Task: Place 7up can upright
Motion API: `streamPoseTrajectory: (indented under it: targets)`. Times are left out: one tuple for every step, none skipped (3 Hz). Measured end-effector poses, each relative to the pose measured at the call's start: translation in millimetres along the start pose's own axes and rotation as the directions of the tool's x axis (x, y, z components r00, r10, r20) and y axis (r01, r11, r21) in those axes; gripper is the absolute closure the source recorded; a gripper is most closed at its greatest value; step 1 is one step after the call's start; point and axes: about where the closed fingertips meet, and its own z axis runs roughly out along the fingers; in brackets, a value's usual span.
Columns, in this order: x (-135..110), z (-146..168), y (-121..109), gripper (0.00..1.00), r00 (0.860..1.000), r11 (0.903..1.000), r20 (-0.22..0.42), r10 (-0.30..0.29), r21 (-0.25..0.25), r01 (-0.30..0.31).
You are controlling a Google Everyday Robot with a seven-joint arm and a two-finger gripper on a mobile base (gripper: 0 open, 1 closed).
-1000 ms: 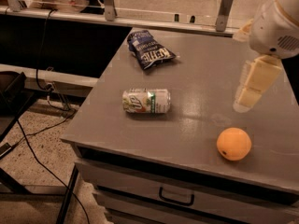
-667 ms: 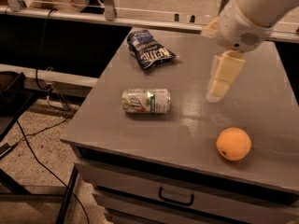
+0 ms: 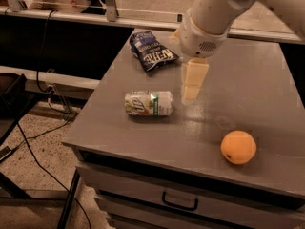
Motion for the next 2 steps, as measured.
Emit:
streamPoseTrajectory:
  targets:
    - [-16,14,0,0.0,0.999,0.9995,-0.039,-0.016,-0.03,0.014]
    - [-35,25,3,0.0,0.995,0.9977,-0.103,-0.001,-0.067,-0.006]
